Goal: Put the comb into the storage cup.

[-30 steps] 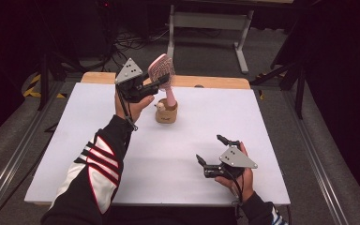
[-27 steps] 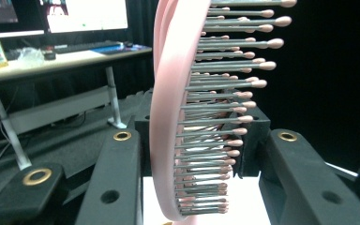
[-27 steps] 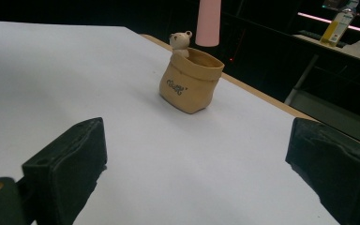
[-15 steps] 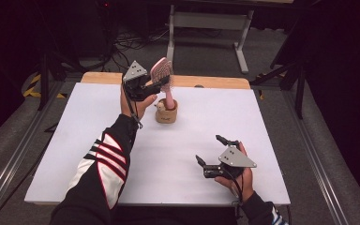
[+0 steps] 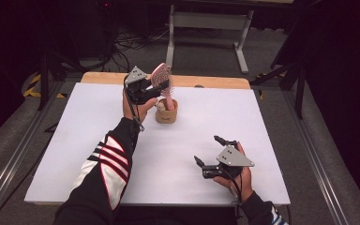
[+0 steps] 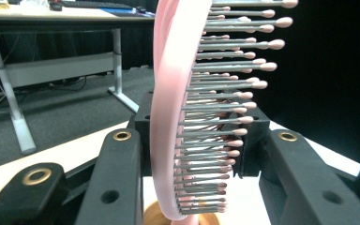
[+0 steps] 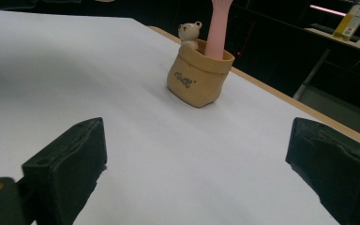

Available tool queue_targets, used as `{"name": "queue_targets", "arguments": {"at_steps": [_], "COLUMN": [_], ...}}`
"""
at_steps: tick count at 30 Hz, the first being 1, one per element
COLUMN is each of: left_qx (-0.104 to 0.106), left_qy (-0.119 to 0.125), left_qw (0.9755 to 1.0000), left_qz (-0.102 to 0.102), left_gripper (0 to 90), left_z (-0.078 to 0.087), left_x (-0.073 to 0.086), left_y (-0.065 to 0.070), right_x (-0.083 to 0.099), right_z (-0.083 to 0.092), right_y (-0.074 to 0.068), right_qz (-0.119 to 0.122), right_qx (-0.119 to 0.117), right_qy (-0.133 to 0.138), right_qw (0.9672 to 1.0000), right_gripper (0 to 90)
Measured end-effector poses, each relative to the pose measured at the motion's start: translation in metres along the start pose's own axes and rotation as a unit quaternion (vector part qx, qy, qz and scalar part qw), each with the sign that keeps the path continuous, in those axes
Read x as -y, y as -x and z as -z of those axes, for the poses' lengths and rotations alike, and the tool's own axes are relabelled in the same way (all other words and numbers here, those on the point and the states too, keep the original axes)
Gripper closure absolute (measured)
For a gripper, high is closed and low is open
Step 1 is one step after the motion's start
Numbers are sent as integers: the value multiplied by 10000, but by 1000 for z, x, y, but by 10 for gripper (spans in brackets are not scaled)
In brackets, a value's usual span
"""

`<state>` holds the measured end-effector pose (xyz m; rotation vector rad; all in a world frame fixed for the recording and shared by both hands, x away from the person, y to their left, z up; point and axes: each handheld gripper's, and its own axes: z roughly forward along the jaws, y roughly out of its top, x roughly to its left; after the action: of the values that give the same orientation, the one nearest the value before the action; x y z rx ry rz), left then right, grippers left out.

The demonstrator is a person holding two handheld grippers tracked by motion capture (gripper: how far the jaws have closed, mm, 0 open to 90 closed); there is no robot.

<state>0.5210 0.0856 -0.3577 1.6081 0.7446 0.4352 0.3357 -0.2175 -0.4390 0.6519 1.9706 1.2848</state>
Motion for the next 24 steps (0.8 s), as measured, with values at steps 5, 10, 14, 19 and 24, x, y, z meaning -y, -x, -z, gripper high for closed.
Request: {"name": "queue_targets", "arguments": {"at_steps": [5, 10, 14, 19, 24], "left_qx": [15, 30, 55, 44, 11], "left_qy": [30, 49, 40, 68, -26], "left_qw": [10000, 9998, 9997, 9997, 9995], "left_qz": [88, 176, 217, 249, 313], "left_gripper": [629, 629, 629, 628, 628], "left_z": [0, 0, 0, 0, -2], "left_x": [4, 9, 11, 15, 21], "left_y": [-2, -3, -4, -5, -7], "right_x": [0, 0, 0, 0, 0], "right_z": [0, -1, -1, -1, -1], "right_y": [-1, 0, -1, -1, -1], "right_qz": [12, -5, -3, -7, -25], "right_qx": [-12, -16, -24, -23, -43], "right_qy": [-19, -21, -19, -26, -43], "right_qw": [10000, 10000, 10000, 10000, 10000], "right_gripper": [60, 61, 61, 61, 61]}}
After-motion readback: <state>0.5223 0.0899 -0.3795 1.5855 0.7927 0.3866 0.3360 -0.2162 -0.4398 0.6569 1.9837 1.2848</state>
